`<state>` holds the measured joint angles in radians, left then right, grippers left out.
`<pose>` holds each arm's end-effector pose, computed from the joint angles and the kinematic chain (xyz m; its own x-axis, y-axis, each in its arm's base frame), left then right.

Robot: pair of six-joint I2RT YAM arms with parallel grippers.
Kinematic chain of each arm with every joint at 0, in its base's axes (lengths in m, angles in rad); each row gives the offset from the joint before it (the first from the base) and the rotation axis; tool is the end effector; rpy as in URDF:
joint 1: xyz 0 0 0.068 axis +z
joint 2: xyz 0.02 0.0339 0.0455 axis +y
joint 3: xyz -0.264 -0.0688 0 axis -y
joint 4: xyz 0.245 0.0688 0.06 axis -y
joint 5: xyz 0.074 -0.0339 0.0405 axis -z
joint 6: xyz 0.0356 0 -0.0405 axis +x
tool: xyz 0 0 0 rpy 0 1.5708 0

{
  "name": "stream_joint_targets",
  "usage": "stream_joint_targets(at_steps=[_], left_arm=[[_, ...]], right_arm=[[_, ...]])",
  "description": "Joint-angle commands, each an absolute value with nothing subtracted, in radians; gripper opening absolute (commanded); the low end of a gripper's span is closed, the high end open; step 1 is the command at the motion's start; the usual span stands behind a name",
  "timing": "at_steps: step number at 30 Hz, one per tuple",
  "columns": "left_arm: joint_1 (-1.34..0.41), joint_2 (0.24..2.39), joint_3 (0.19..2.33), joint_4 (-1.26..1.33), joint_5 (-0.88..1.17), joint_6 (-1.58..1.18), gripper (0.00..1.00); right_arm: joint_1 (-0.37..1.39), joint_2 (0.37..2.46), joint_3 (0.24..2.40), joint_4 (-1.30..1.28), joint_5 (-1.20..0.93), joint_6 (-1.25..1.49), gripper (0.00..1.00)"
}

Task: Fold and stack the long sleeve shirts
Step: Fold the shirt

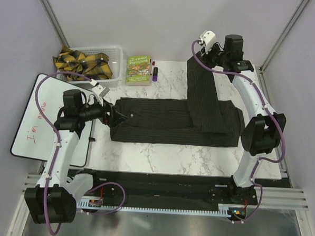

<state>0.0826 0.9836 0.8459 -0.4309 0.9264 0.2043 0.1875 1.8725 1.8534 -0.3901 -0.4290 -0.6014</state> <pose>0.2067 -0.0114 0.3077 -0.3993 0.0892 -0.9125 0.7178 0.6497 -0.2506 0.4316 0.0970 0.3786 -0.0143 -0.5264 -0.8501 -0.6701 0.6361 -0.3826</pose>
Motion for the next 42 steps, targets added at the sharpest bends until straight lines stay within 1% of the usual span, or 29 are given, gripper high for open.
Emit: stream_joint_targets(at_steps=[1, 7, 11, 14, 17, 18, 20, 22, 26, 32, 36, 42], left_arm=[[0.081, 0.982, 0.824, -0.399, 0.953, 0.264, 0.96], [0.08, 0.989, 0.802, -0.385, 0.919, 0.258, 0.96], [0.08, 0.994, 0.801, -0.383, 0.914, 0.27, 0.96], [0.081, 1.014, 0.81, -0.382, 0.908, 0.281, 0.96], [0.081, 1.034, 0.824, -0.382, 0.904, 0.288, 0.96], [0.081, 1.048, 0.828, -0.382, 0.907, 0.29, 0.95], [0.081, 1.063, 0.838, -0.379, 0.907, 0.287, 0.95], [0.081, 1.083, 0.844, -0.373, 0.896, 0.278, 0.95], [0.081, 1.109, 0.851, -0.365, 0.83, 0.258, 0.93], [0.081, 1.131, 0.859, -0.365, 0.796, 0.238, 0.91], [0.081, 1.147, 0.87, -0.365, 0.758, 0.226, 0.9], [0.081, 1.161, 0.874, -0.365, 0.752, 0.221, 0.9]], right_arm=[[0.179, 1.901, 1.937, -0.236, -0.465, -0.634, 0.0], [0.179, 1.95, 1.95, -0.039, -0.456, -0.598, 0.0], [0.181, 1.956, 1.956, -0.025, -0.456, -0.572, 0.0], [0.187, 1.913, 1.892, -0.029, -0.442, -0.574, 0.0], [0.201, 1.827, 1.752, -0.028, -0.431, -0.583, 0.0], [0.209, 1.784, 1.679, -0.029, -0.396, -0.594, 0.0], [0.248, 1.731, 1.582, -0.035, -0.371, -0.61, 0.0], [0.303, 1.707, 1.536, -0.044, -0.287, -0.601, 0.0], [0.385, 1.667, 1.457, -0.089, -0.218, -0.562, 0.0], [0.505, 1.675, 1.419, -0.14, -0.086, -0.482, 0.0], [0.572, 1.692, 1.407, -0.16, -0.045, -0.419, 0.0], [0.679, 1.73, 1.402, -0.153, -0.006, -0.342, 0.0]])
